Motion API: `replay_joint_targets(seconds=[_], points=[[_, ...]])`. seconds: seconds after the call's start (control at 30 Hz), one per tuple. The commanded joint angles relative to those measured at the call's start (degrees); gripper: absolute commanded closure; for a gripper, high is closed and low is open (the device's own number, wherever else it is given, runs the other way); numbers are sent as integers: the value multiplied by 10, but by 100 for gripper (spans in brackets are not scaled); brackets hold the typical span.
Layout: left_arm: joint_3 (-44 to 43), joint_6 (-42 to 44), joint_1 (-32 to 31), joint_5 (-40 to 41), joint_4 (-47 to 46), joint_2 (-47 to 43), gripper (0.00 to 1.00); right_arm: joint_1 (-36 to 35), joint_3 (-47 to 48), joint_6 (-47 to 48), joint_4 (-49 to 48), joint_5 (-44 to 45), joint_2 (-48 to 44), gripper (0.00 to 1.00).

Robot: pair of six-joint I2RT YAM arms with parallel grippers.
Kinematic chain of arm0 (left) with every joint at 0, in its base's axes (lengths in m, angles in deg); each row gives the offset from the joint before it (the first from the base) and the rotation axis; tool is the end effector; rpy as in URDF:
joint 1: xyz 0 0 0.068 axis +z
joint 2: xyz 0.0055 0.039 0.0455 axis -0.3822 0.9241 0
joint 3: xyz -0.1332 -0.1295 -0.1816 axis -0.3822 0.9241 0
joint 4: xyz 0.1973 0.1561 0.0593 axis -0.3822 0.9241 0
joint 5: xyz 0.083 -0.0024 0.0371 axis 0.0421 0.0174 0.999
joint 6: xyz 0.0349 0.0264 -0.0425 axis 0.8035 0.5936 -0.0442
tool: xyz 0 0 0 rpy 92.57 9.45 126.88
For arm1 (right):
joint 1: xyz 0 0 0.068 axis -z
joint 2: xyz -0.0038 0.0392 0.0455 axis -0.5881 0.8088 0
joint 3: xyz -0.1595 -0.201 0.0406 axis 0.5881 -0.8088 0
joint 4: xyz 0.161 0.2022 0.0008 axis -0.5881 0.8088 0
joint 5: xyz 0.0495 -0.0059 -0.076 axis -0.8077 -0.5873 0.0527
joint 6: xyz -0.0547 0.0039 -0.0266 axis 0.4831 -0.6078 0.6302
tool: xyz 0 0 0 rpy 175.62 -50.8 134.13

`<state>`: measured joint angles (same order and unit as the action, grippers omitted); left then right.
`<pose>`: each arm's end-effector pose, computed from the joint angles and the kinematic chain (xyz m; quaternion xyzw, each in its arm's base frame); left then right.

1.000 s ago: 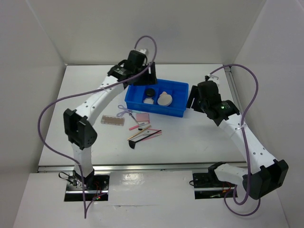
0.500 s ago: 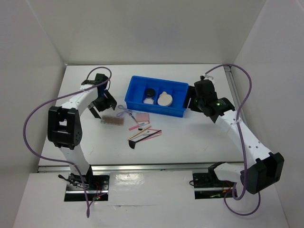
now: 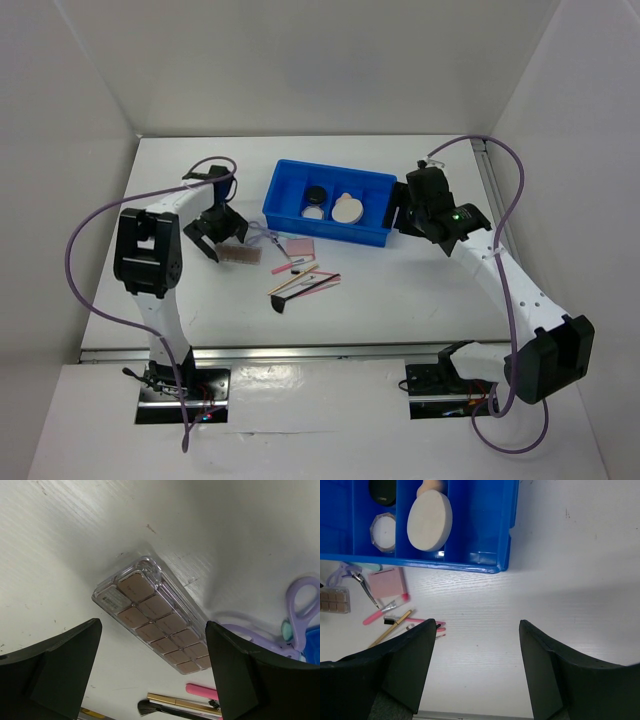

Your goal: Organize the makeup

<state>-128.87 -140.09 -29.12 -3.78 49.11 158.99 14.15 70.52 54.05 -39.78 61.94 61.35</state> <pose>0.3704 -0.0349 0.1571 -0.4531 0.8842 0.0349 0.1079 0.2521 0.0919 0.3079 0.0905 0.9128 0.0848 0.3892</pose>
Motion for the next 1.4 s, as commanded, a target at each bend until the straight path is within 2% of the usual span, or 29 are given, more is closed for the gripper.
replay_joint_targets(seconds=[0.0, 0.13, 0.3, 0.33, 0.37, 0.77, 0.8, 0.83, 0.97, 1.0, 1.07, 1.2, 1.37], points=[[-14, -33, 3, 5, 22, 14, 1, 2, 10, 1, -19, -3, 0, 25], [4, -39, 3, 5, 22, 20, 1, 2, 10, 1, -19, -3, 0, 25], [9, -45, 3, 4, 16, 25, 10, 2, 10, 1, -19, -3, 0, 25], [9, -45, 8, 10, 16, 25, 14, 2, 10, 1, -19, -3, 0, 25], [9, -45, 9, 18, 16, 25, 14, 2, 10, 1, -19, -3, 0, 25], [9, 0, 28, 67, 22, 8, 42, 2, 10, 1, -19, -3, 0, 25], [9, 5, 28, 74, 22, 8, 45, 2, 10, 1, -19, -3, 0, 25], [2, 12, 28, 74, 22, 3, 53, 2, 10, 1, -19, -3, 0, 25], [-24, 71, 28, 70, 8, -31, 64, 2, 10, 1, -19, -3, 0, 25], [-32, 108, 28, 70, 8, -39, 64, 2, 10, 1, -19, -3, 0, 25], [-52, 159, 19, 51, -22, -57, 72, 2, 10, 1, -19, -3, 0, 25], [-86, 274, -17, 26, -55, -109, 73, 2, 10, 1, -25, -3, 5, 25], [-114, 350, -62, -33, -107, -141, 73, 2, 10, 1, -30, -3, 16, 25]])
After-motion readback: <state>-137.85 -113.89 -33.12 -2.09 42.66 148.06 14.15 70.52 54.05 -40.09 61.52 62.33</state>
